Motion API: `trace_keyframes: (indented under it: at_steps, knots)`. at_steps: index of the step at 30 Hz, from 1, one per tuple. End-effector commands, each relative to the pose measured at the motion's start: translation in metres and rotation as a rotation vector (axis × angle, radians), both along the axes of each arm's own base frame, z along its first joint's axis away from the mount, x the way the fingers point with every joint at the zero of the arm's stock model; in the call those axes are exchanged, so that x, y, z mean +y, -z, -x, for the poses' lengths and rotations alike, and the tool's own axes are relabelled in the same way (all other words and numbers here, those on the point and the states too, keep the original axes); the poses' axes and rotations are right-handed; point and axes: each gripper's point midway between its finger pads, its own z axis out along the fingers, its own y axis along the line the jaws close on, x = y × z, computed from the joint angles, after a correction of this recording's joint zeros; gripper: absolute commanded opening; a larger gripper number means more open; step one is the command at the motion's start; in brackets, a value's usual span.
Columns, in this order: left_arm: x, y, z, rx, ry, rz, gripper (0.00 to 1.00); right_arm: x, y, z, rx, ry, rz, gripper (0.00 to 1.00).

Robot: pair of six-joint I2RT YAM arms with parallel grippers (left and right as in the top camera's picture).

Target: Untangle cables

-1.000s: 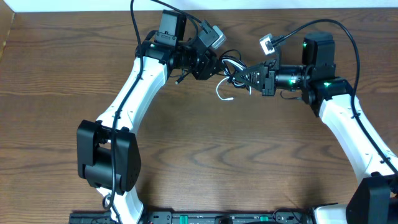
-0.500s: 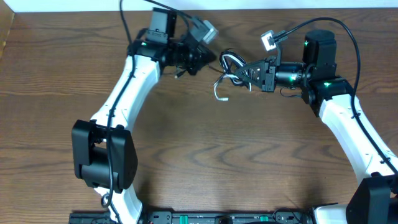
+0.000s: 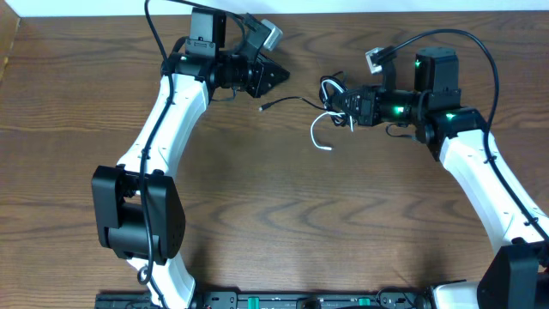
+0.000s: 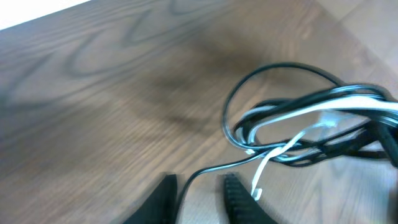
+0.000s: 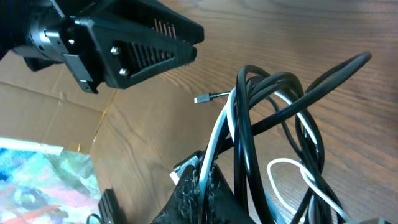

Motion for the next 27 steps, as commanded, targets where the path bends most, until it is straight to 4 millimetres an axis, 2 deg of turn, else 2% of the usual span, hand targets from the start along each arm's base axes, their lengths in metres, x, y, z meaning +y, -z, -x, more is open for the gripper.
trace_keyframes:
  at_steps: [1, 2, 4, 8, 12, 16, 21, 24, 27]
  knots:
    - [-0.014, -0.016, 0.012, 0.021, 0.093, 0.119, 0.58, 0.008, -0.011, 0.004, -0.055, -0.059, -0.014, 0.01]
    - [-0.016, -0.019, 0.014, 0.017, 0.109, 0.138, 0.66, 0.009, -0.013, 0.006, -0.055, -0.072, -0.025, 0.01]
    - [-0.019, -0.023, 0.015, 0.007, 0.127, 0.155, 0.71, 0.015, -0.021, 0.013, -0.072, -0.13, -0.069, 0.01]
    - [-0.023, -0.023, 0.017, 0.006, 0.135, 0.155, 0.75, 0.024, -0.042, 0.023, -0.139, -0.233, -0.154, 0.01]
    - [-0.026, -0.023, 0.018, 0.006, 0.141, 0.156, 0.81, 0.027, -0.055, 0.027, -0.14, -0.27, -0.211, 0.01]
    - [-0.026, -0.024, 0.018, 0.003, 0.144, 0.158, 0.84, 0.026, -0.052, 0.021, -0.12, -0.228, -0.197, 0.01]
    - [-0.028, -0.033, 0.019, -0.022, 0.163, 0.182, 0.84, 0.032, -0.052, 0.025, -0.111, -0.241, -0.198, 0.01]
    - [-0.039, -0.052, 0.029, -0.058, 0.251, 0.268, 0.84, 0.037, -0.053, 0.027, -0.104, -0.248, -0.204, 0.01]
    - [-0.048, -0.053, 0.035, -0.061, 0.277, 0.275, 0.84, 0.037, -0.054, 0.024, -0.095, -0.231, -0.205, 0.01]
